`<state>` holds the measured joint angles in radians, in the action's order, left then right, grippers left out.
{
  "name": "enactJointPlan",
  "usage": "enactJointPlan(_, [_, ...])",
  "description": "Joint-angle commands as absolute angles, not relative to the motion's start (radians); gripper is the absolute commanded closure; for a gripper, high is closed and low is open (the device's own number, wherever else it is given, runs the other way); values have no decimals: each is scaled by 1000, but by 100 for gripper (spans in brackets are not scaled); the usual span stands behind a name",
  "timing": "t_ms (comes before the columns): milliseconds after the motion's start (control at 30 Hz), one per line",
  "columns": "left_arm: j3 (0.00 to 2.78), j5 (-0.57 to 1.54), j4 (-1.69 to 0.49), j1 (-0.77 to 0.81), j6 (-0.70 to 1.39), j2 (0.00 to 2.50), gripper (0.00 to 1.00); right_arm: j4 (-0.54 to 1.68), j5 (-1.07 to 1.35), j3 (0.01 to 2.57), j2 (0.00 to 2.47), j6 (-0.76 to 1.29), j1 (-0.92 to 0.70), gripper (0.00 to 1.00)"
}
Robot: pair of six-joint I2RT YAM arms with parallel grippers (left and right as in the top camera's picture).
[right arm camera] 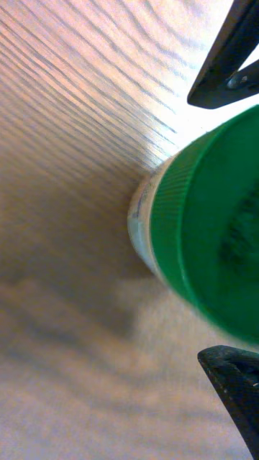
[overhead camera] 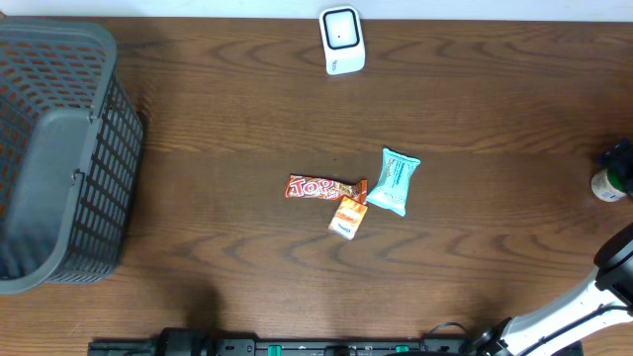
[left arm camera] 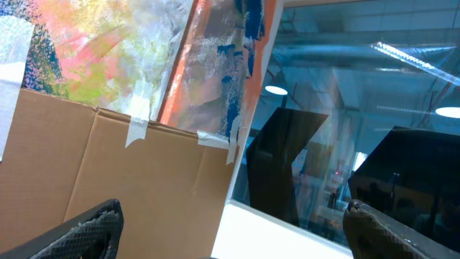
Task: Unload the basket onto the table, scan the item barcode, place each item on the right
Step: 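Lower the bottle upright and open the right gripper, then move the right gripper over the mint-green wipes pack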
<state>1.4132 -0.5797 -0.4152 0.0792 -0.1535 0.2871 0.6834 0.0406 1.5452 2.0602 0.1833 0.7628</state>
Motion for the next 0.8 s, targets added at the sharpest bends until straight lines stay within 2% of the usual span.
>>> enactJointPlan(0, [1411,-588,-411,74,-148,281,2,710,61,1634,1948,201,764,1])
enactJointPlan(200, [1411,-588,-411,74,-148,281,2,772,84,1663,1748,231,757,1])
enactJointPlan(400, [1411,-588,-411,74,-148,281,2,913,420,1655,1634,232,686,1])
enactJointPlan(533, [1411,-588,-411,74,-148,281,2,972,546,1585,1641,232,585,1])
enactJointPlan(767, [1411,-588,-411,74,-148,281,2,909,501,1345,1662,257,293,1])
